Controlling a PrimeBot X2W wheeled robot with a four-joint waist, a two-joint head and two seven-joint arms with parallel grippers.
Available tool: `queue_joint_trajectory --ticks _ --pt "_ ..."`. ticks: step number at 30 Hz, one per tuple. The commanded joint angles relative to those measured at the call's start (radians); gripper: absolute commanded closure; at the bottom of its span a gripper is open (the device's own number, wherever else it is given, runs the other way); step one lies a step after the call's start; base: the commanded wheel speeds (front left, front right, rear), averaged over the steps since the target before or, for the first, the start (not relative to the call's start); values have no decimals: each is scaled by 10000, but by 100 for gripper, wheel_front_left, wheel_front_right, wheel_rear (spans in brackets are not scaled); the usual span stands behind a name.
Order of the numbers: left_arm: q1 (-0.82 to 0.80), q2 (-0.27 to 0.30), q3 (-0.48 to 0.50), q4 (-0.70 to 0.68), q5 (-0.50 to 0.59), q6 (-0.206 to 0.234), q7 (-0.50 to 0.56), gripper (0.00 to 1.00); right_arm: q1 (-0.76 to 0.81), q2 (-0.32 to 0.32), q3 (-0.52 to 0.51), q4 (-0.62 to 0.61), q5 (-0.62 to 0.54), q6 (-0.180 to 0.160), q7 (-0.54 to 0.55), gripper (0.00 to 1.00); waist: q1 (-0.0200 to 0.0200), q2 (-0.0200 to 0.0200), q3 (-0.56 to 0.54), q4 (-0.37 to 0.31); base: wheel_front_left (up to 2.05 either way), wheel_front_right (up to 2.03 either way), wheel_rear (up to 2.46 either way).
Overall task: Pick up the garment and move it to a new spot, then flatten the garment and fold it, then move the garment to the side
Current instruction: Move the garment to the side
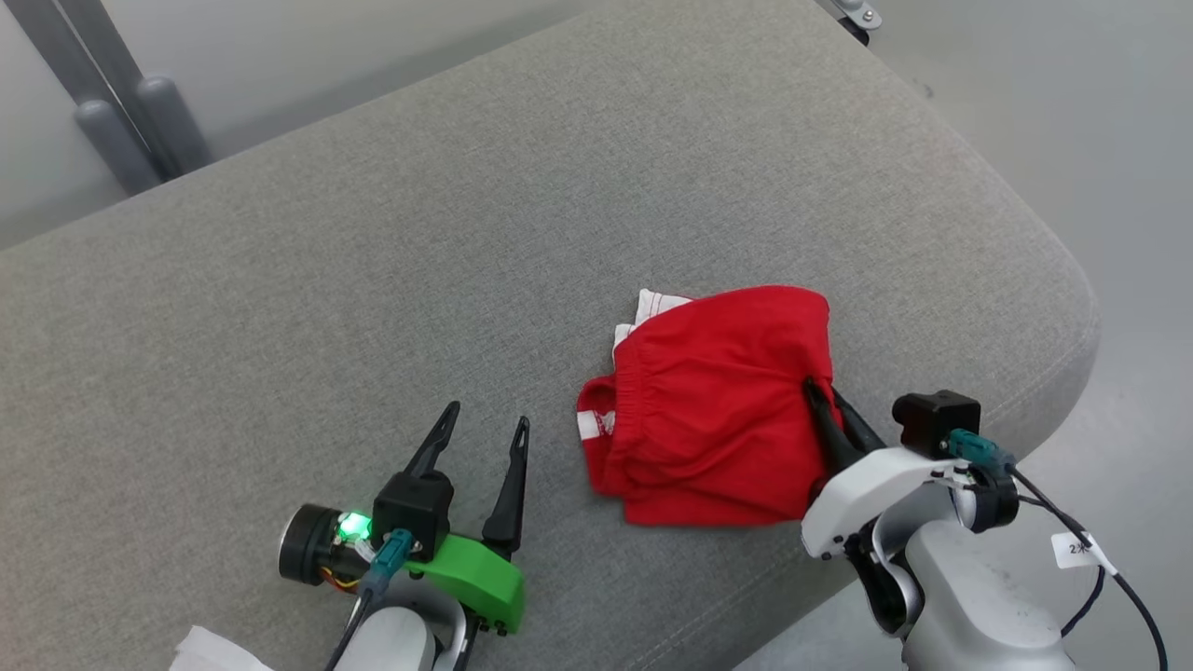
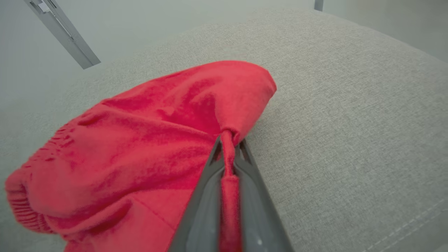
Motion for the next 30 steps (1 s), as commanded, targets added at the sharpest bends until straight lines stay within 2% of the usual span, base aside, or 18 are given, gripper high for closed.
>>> queue_joint_trajectory --ticks 1,6,10,19,25,30 --pt "-169 71 23 21 169 -32 -4 0 -258 -6 -132 34 -244 -8 -3 100 0 -1 377 262 0 0 0" --pt "-367 72 45 69 375 -121 -2 0 -945 -28 -1047 401 -1604 -8 -5 100 0 -1 862 965 0 0 0" --pt "-612 85 99 88 652 -272 -2 0 -1585 -374 -1926 719 -2338 -9 -5 100 0 -1 1314 1628 0 0 0" --pt "-1118 148 234 -189 1064 -452 -3 0 -3508 -1703 -3604 1845 -4116 -11 -5 100 0 -1 2311 2866 0 0 0" --pt "-1369 126 198 -441 1229 -489 -3 0 -4469 -2740 -5498 2461 -5717 -11 -5 100 0 -1 2717 3552 0 0 0" --pt "-1425 107 262 -511 1181 -453 -3 0 -4747 -3273 -7681 2481 -7301 -11 174 100 0 -1 2881 4001 0 0 0"
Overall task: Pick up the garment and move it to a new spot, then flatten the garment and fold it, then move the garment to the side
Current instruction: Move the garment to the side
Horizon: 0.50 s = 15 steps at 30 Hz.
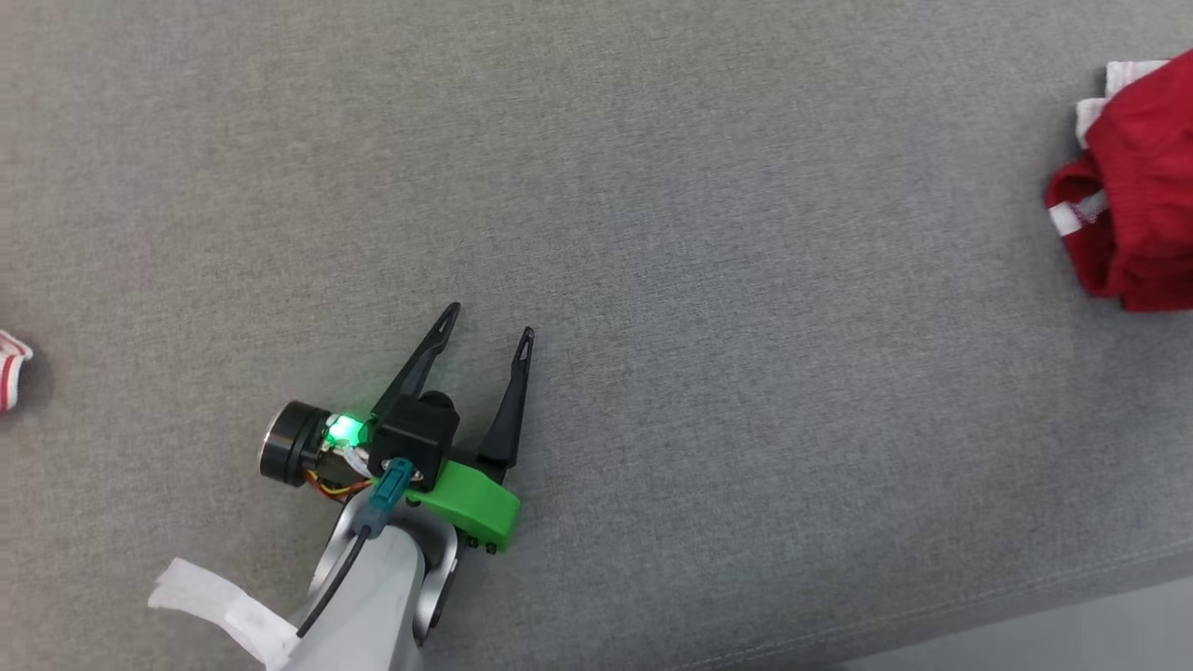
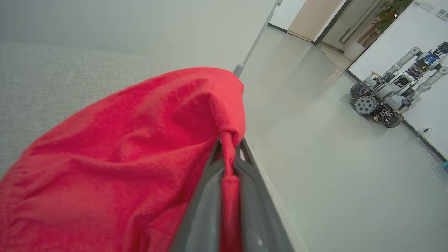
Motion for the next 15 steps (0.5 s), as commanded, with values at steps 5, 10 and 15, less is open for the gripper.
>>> queue_joint_trajectory --ticks 5,10,15 --pt "-142 26 81 -27 23 63 -2 0 -227 24 -2271 -545 -1550 -15 29 0 -1 0 423 720 0 0 0" --pt "-67 18 132 65 -48 96 -2 0 -596 143 -3336 -576 -2413 -15 -133 0 -1 0 250 748 0 0 0" --pt "61 4 185 78 -158 180 -3 0 -964 490 -2533 -859 -1884 -15 -177 0 -1 0 -36 731 0 0 0"
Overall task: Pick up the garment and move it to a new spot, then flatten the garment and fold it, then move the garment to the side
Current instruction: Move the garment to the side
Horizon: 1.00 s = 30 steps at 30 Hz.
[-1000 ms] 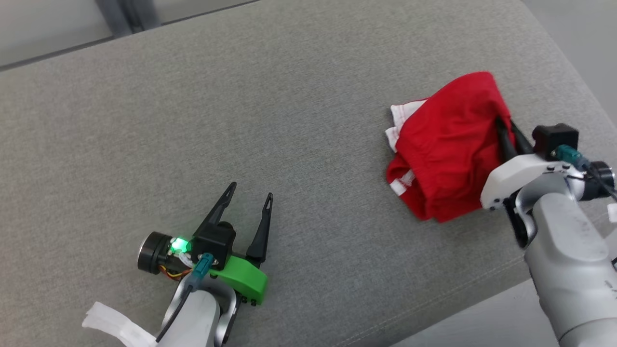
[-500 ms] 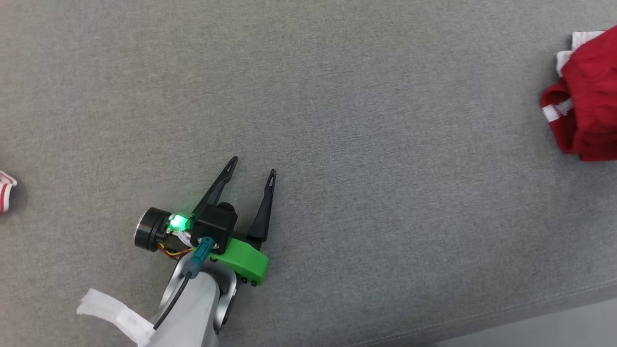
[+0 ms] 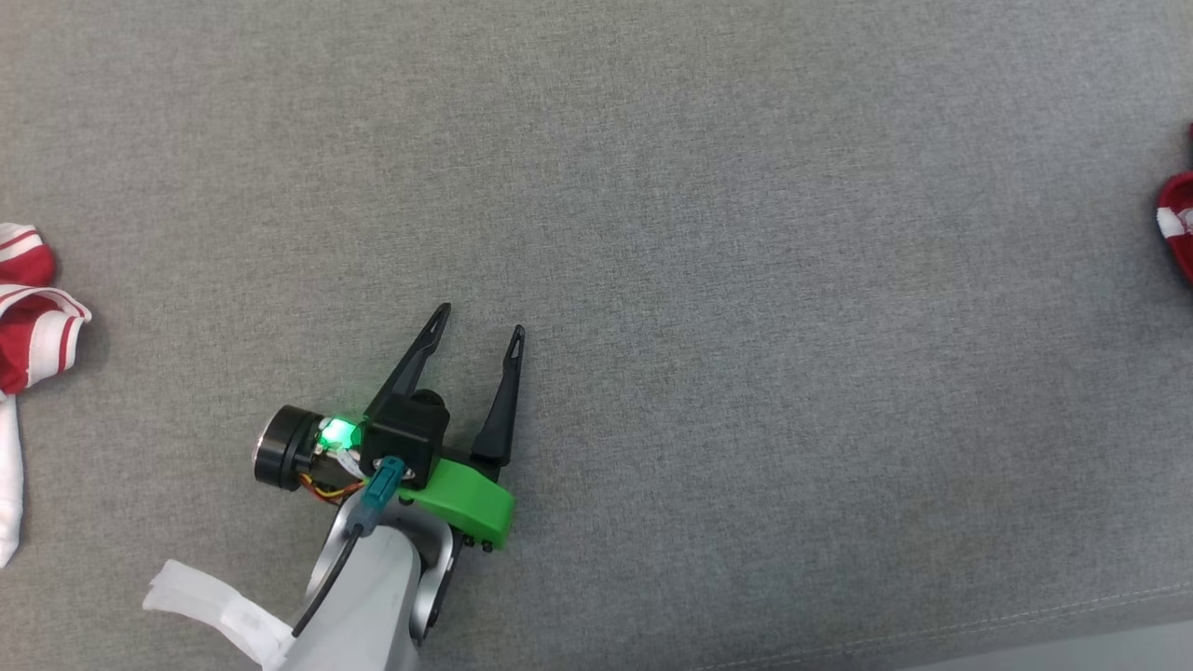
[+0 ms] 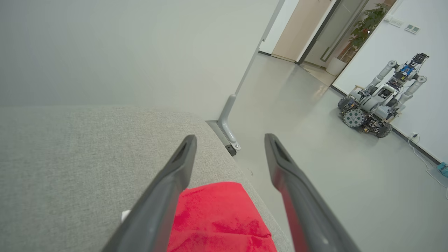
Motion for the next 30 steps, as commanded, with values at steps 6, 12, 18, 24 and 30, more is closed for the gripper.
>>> queue_joint_trajectory --ticks 6,12,18,24,30 --pt "205 24 134 41 -168 186 -5 0 692 691 2130 -996 1807 -15 -38 0 -1 0 -446 71 0 0 0" --pt "430 20 248 67 -435 352 -5 0 1936 1609 3872 -2322 3157 -15 -37 0 -1 0 -901 299 0 0 0" --pt "740 18 442 126 -678 572 -5 0 3227 2277 5018 -3194 3930 -15 -38 0 -1 0 -1410 641 0 0 0" --pt "1120 17 811 208 -991 790 -5 0 4420 2559 5666 -3627 4684 -15 -40 0 -1 0 -1910 953 0 0 0" --pt "1593 17 1352 217 -1093 966 -5 0 5550 2789 6337 -3925 5088 -15 -39 0 -1 0 -2511 1101 0 0 0"
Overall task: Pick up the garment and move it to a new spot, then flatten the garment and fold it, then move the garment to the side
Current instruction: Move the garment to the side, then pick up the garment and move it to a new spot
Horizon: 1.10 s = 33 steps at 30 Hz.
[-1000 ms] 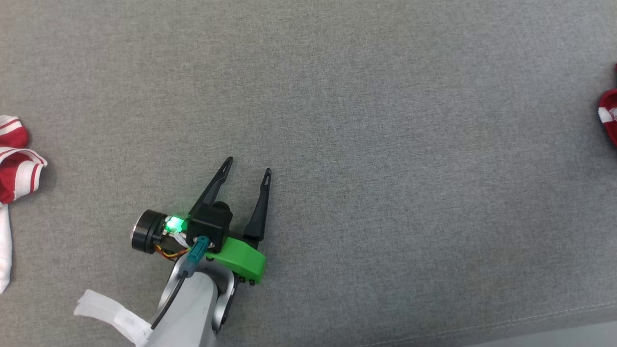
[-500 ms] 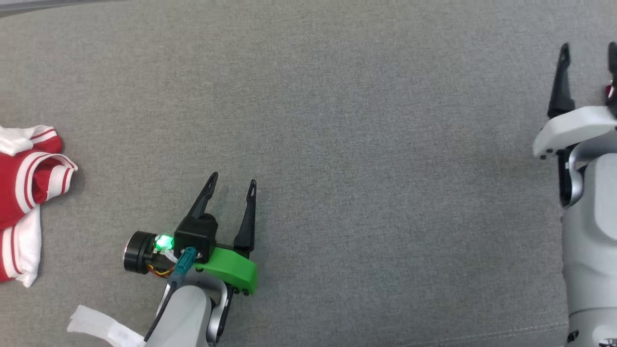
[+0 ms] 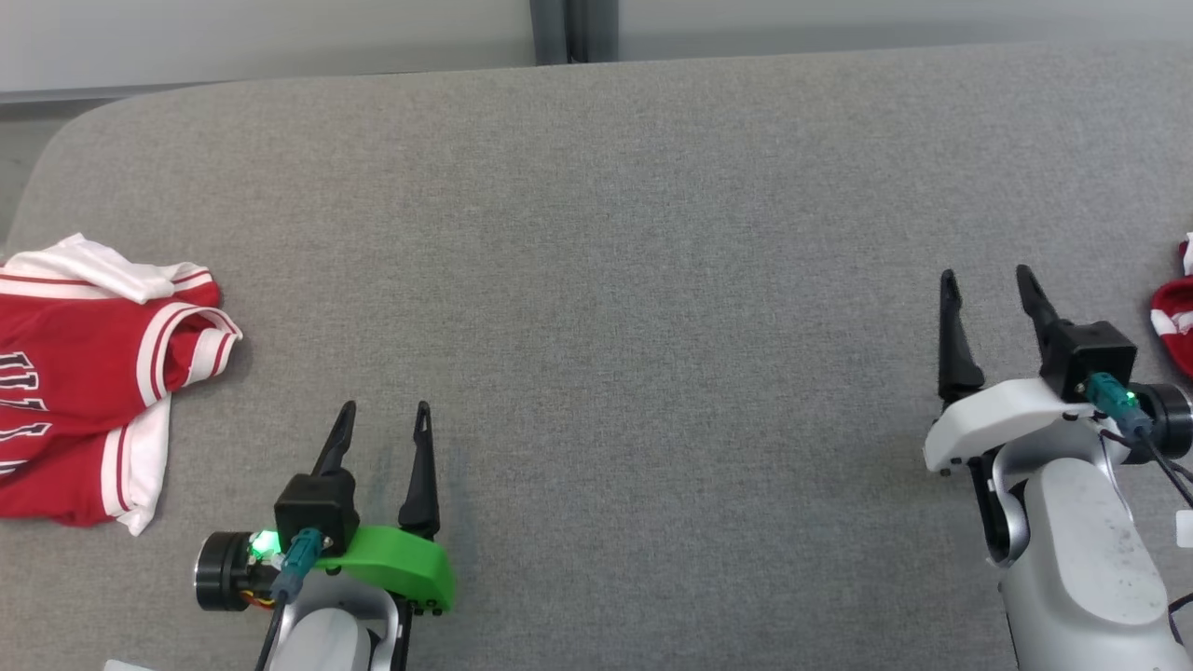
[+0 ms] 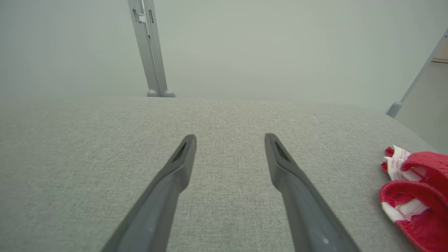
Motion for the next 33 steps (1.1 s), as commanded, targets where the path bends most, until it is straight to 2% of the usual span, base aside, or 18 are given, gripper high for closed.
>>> queue_joint_trajectory --ticks 1,9,20,28,33 --pt "158 30 161 -27 -33 101 -3 0 220 25 173 -148 -26 -15 -29 0 0 0 -321 131 0 0 0" --pt "616 28 806 8 36 116 -3 0 959 52 451 -291 773 -15 -31 0 0 0 -995 96 0 0 0" --pt "1074 27 1127 -52 -17 115 -2 0 1557 53 919 -106 1606 -15 -31 0 0 0 -1657 -19 0 0 0" --pt "1087 29 1298 -170 20 105 -3 0 1645 54 1134 -140 1669 -15 -30 0 0 0 -1613 3 0 0 0" --pt "929 29 1342 -136 -42 107 -1 0 1600 56 1215 -137 1767 -15 -31 0 0 0 -1503 261 0 0 0"
